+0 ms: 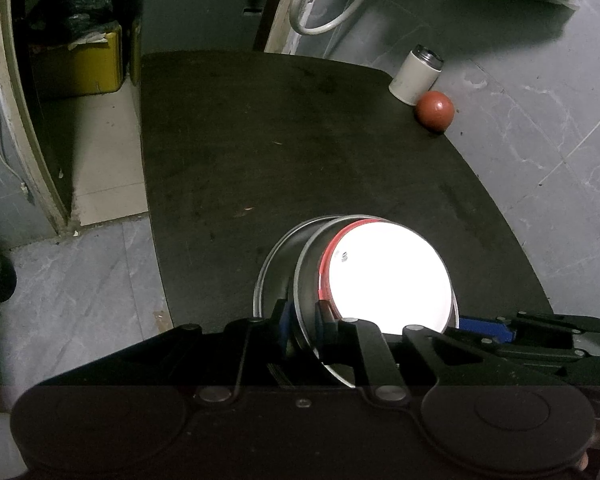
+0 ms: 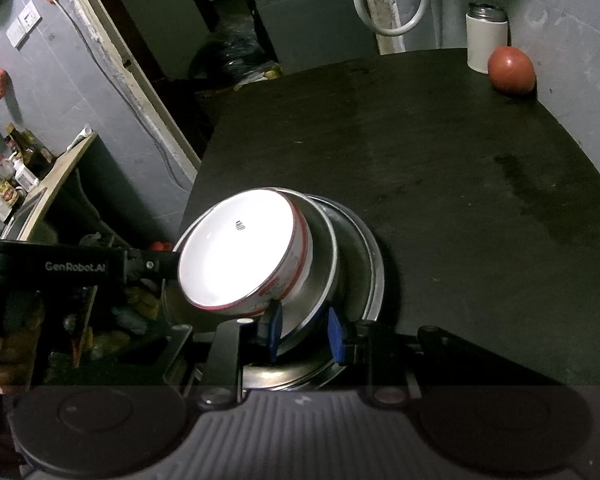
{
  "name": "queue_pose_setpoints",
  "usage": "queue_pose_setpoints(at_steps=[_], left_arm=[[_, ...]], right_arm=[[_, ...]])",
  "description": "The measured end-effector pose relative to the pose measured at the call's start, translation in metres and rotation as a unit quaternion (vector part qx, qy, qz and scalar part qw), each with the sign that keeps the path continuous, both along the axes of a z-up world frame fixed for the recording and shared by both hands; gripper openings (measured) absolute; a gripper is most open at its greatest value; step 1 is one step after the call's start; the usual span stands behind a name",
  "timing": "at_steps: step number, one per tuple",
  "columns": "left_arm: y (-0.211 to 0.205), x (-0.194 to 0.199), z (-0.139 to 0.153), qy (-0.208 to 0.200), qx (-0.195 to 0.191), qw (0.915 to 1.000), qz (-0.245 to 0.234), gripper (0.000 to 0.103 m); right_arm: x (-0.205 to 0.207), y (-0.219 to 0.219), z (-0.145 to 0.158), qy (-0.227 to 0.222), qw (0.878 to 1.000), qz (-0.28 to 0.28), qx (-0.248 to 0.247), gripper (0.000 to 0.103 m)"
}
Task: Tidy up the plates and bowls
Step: 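Lower the nested bowls onto the stacked steel plates with the left gripper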
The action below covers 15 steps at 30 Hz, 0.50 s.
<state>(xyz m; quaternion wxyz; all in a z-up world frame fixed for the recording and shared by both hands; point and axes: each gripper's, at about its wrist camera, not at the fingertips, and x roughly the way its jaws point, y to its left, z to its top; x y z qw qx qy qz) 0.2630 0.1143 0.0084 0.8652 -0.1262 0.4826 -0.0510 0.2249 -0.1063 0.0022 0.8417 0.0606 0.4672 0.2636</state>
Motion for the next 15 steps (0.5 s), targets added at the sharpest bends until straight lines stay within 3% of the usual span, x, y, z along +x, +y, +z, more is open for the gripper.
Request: queue_pose_setpoints(at_steps=[15], left_arm=[[0.0000,-0.0008,0.0018,-0.001,-0.001,1.0000,0.006,0.015]], right_arm=[[-0.0037,0.0007,0.0033,-0.010,1.000,0.000,-0.009,0.029]])
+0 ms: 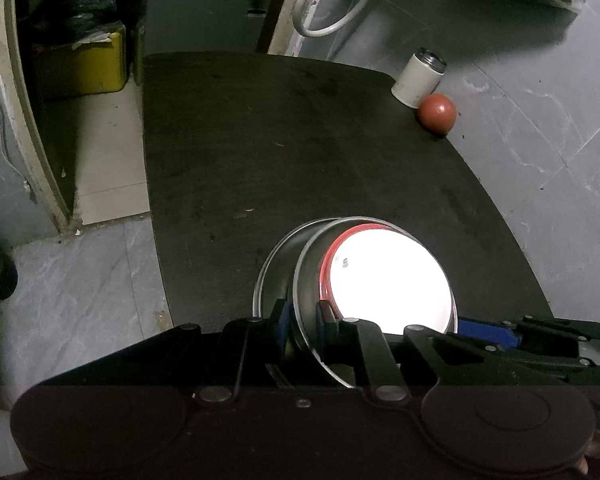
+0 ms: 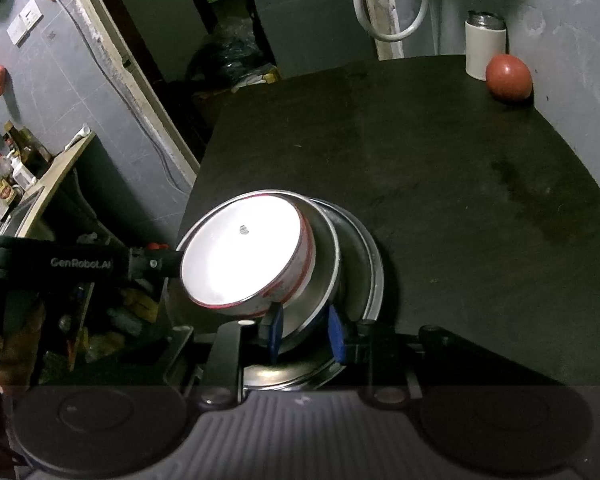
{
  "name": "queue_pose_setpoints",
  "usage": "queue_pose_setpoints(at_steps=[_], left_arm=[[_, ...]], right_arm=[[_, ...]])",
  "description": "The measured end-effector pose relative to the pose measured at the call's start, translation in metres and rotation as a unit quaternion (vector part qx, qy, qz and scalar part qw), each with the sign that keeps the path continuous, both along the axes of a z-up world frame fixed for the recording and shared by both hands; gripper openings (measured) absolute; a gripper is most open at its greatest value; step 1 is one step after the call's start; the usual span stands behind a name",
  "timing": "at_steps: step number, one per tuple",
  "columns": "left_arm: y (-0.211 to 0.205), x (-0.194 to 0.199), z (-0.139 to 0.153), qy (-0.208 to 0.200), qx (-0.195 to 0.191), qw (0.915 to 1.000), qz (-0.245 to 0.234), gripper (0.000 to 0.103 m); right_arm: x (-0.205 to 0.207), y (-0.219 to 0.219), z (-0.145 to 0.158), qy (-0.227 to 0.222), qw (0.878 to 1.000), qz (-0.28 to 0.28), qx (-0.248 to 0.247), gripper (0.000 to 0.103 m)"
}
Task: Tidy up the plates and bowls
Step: 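Lower the nested bowls onto the stacked steel plates with the left gripper, then open the left gripper and release the bowls on the plates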
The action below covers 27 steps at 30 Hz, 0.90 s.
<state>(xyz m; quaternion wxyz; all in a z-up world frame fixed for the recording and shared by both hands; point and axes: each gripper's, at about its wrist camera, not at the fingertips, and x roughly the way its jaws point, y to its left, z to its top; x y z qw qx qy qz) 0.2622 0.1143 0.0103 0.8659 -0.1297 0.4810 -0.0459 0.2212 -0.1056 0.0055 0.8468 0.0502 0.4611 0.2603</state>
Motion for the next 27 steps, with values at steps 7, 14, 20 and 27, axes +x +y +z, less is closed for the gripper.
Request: queue_pose_setpoints(at_steps=[7,14,20,27], left_arm=[[-0.0026,-0.0011,0.0012,-0.002,0.006,1.0000,0.003,0.019],[-0.0036,-0.0021,0.0028,-0.001,0.009,0.9999,0.011,0.023],[-0.0028,-0.0037,0.0039,-0.006,0.017,0.9997,0.016,0.030],[-0.0027,-0.0041,0.0054,-0.008,0.022,0.9996,0.019,0.034]], right_arm=[[-0.0045,0.0009,0.0042,-0.009,1.000,0.002,-0.006,0.029],[-0.0072,0.0028,0.0060,-0.015,1.000,0.005,-0.012,0.031],[-0.0087,0.0022,0.0075,-0.019,1.000,0.003,-0.015,0.032],[-0.0081,-0.0009,0.0081,-0.021,1.000,-0.003,-0.015,0.037]])
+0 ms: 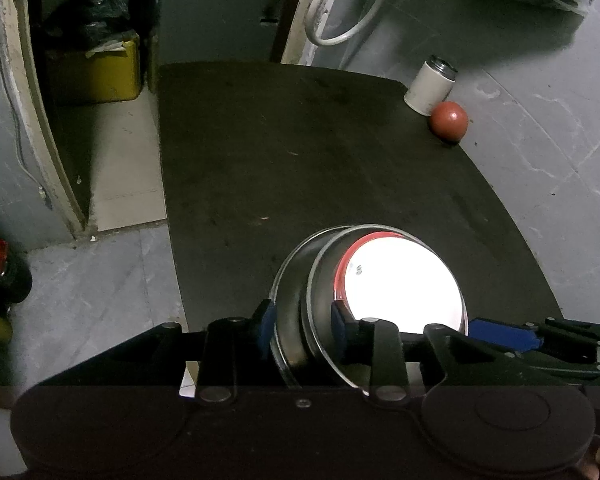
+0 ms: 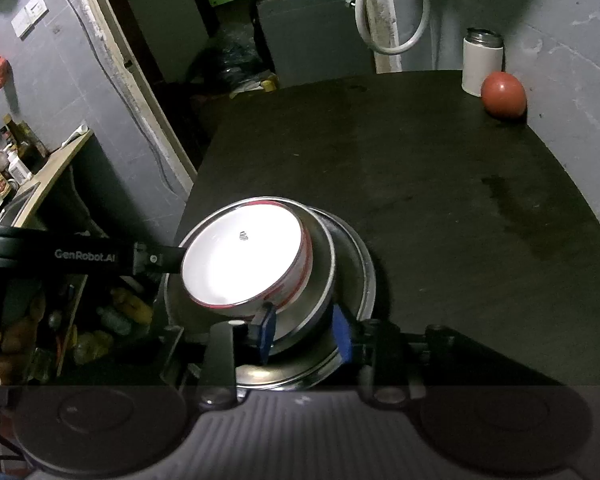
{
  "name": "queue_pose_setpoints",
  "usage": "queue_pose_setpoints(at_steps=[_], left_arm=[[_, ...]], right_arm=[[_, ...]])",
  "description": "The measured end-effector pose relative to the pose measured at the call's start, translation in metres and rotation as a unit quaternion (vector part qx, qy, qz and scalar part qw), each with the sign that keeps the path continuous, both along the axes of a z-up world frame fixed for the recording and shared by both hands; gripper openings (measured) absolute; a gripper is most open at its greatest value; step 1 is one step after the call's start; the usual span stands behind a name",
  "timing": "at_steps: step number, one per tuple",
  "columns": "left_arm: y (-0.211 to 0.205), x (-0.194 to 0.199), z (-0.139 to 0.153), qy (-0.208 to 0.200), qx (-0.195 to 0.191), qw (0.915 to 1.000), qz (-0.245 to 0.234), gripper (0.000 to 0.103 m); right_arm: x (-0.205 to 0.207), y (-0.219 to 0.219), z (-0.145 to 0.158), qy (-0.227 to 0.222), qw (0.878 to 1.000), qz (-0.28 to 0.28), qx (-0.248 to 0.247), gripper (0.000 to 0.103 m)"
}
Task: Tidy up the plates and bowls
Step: 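Open the left gripper and release the bowls on the plates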
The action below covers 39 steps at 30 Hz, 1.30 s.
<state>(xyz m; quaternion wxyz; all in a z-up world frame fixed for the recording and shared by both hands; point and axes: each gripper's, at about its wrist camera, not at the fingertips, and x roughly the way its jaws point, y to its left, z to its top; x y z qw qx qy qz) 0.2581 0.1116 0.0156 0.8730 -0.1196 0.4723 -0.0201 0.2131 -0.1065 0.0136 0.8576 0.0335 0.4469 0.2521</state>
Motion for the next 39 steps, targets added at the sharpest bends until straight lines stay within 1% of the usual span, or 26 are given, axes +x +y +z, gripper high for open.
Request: queue_pose_setpoints(at_steps=[4,9,12,17,19,21,23,26,29,31,35,39], left_arm=[[0.000,0.000,0.001,0.000,0.003,1.0000,0.006,0.038],[0.002,-0.003,0.001,-0.004,0.009,0.9999,0.014,0.047],[0.003,-0.004,0.002,-0.004,0.007,0.9998,0.019,0.048],[0.003,-0.006,0.006,-0.008,0.006,0.9997,0.022,0.049],[0.003,-0.008,0.007,-0.013,0.007,0.9996,0.025,0.053],[0.004,-0.010,0.009,-0.022,-0.004,0.9996,0.019,0.070],[0.001,-0.012,0.011,-0.033,-0.008,0.9993,0.014,0.070],[-0.006,-0.013,0.013,-0.036,0.002,0.9993,0.007,0.070],[-0.007,-0.016,0.014,-0.039,0.002,0.9992,0.007,0.076],[-0.008,-0.015,0.015,-0.042,0.004,0.9991,0.008,0.076],[-0.009,-0.017,0.017,-0.045,0.005,0.9989,0.012,0.081],[-0.009,-0.020,0.019,-0.051,0.004,0.9986,0.018,0.086]], right_arm=[[0.000,-0.002,0.000,-0.001,1.000,-0.002,0.000,0.040],[0.000,-0.003,0.001,-0.004,1.000,-0.006,-0.001,0.046],[0.000,-0.005,0.001,-0.005,1.000,-0.009,0.000,0.049],[0.000,-0.006,0.001,-0.007,1.000,-0.009,0.002,0.049],[0.000,-0.006,0.001,-0.008,1.000,-0.009,0.003,0.051],[0.000,-0.007,0.001,-0.009,1.000,-0.010,0.005,0.052],[-0.001,-0.008,0.002,-0.010,1.000,-0.012,0.009,0.054],[-0.002,-0.008,0.002,-0.012,1.000,-0.011,0.009,0.054],[-0.004,-0.009,0.004,-0.016,1.000,-0.012,0.012,0.057],[-0.005,-0.010,0.006,-0.019,1.000,-0.014,0.014,0.059],[-0.006,-0.013,0.009,-0.025,0.999,-0.019,0.018,0.062],[-0.006,-0.015,0.011,-0.031,0.999,-0.023,0.022,0.069]])
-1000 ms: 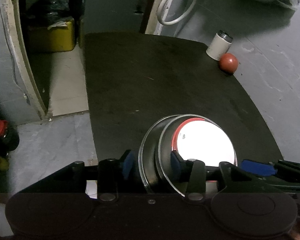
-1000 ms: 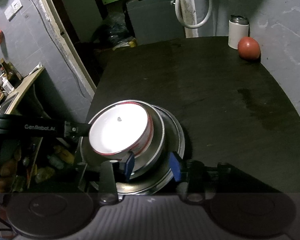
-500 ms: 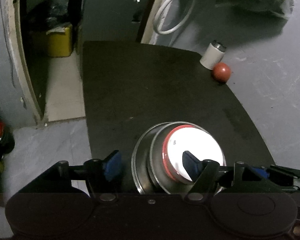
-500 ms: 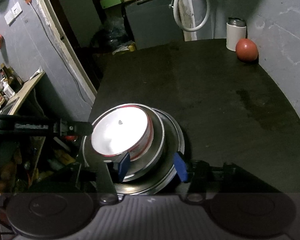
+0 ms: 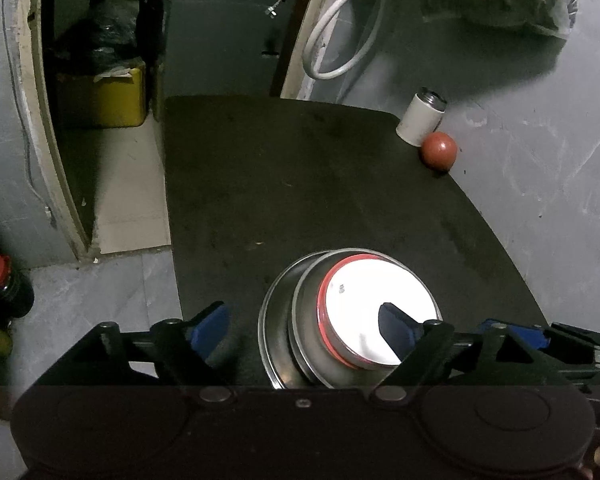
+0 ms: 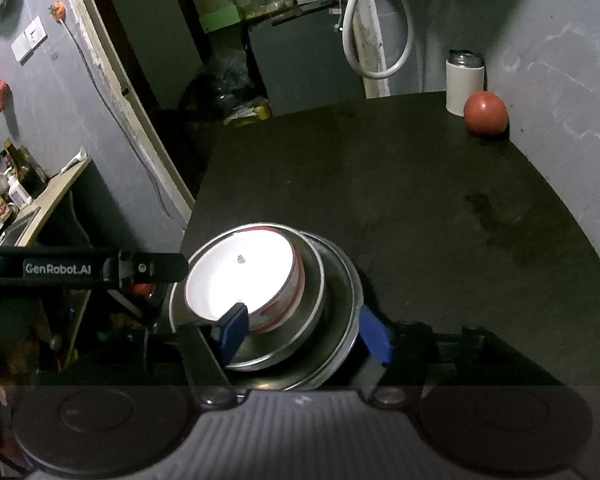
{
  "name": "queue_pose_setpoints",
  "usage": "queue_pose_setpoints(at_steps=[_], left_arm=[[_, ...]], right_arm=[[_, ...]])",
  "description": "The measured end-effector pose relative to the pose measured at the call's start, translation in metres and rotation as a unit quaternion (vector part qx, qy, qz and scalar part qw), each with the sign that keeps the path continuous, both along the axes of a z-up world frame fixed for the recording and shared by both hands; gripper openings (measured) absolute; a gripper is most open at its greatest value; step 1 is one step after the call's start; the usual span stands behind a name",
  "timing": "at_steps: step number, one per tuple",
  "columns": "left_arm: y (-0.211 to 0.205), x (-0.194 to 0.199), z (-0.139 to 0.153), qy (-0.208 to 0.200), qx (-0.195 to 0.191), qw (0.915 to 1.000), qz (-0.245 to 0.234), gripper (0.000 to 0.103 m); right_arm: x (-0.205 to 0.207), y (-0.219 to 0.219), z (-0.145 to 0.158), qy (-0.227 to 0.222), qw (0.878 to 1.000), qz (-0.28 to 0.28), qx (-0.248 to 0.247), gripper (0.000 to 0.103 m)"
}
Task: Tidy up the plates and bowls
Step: 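Open the left gripper and release the bowls on the plates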
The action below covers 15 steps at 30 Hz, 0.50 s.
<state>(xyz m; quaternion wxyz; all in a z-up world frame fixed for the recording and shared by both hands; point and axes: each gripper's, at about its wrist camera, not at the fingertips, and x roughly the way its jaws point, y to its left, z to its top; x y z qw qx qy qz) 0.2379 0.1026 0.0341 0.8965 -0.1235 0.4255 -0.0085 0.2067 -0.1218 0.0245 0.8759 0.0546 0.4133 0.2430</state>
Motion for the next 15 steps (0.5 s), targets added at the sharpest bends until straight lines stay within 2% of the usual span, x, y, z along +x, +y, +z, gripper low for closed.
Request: queue_pose_setpoints(at_steps=[7,9,15], left_arm=[[0.000,-0.007,0.004,-0.007,-0.001,0.9998,0.017,0.091],[0.000,-0.009,0.005,-0.011,-0.001,0.9997,0.023,0.097],[-0.004,-0.017,0.010,-0.027,0.003,0.9990,0.037,0.100]], right_arm=[[-0.003,-0.008,0.003,-0.006,1.000,-0.005,0.011,0.083],[-0.004,-0.010,0.005,-0.009,1.000,-0.005,0.014,0.085],[-0.007,-0.020,0.009,-0.019,0.999,-0.009,0.029,0.096]])
